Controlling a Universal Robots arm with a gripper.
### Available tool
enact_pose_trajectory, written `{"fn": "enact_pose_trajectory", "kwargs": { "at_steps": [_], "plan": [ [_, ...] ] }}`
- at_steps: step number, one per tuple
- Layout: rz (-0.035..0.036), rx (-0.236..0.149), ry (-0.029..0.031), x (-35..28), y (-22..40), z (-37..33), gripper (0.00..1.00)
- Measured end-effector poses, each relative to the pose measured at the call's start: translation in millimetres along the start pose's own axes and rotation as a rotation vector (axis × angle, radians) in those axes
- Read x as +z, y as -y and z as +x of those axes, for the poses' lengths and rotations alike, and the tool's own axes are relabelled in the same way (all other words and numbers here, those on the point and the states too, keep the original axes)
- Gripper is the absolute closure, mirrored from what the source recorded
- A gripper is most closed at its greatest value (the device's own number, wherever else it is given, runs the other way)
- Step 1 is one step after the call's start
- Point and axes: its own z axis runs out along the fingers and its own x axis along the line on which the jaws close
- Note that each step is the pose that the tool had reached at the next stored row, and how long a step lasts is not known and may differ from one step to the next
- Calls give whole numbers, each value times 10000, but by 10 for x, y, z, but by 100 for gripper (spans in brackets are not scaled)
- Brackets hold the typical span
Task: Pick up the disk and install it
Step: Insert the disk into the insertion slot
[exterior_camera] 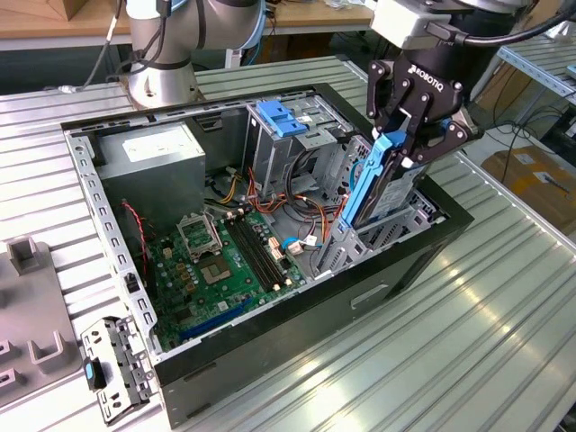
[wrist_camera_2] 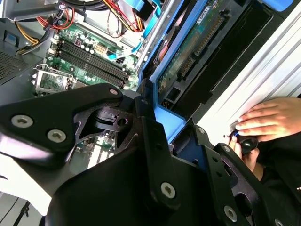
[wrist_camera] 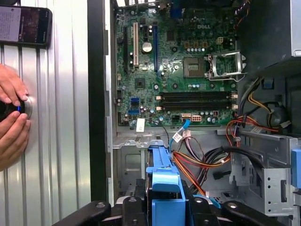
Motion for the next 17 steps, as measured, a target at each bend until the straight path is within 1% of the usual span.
{"fn": "enact_pose_trajectory", "kwargs": {
  "at_steps": [3,17],
  "plan": [
    [0,0,2,48,3,2,63],
    [-1,0,0,219,14,13,63]
  ]
}}
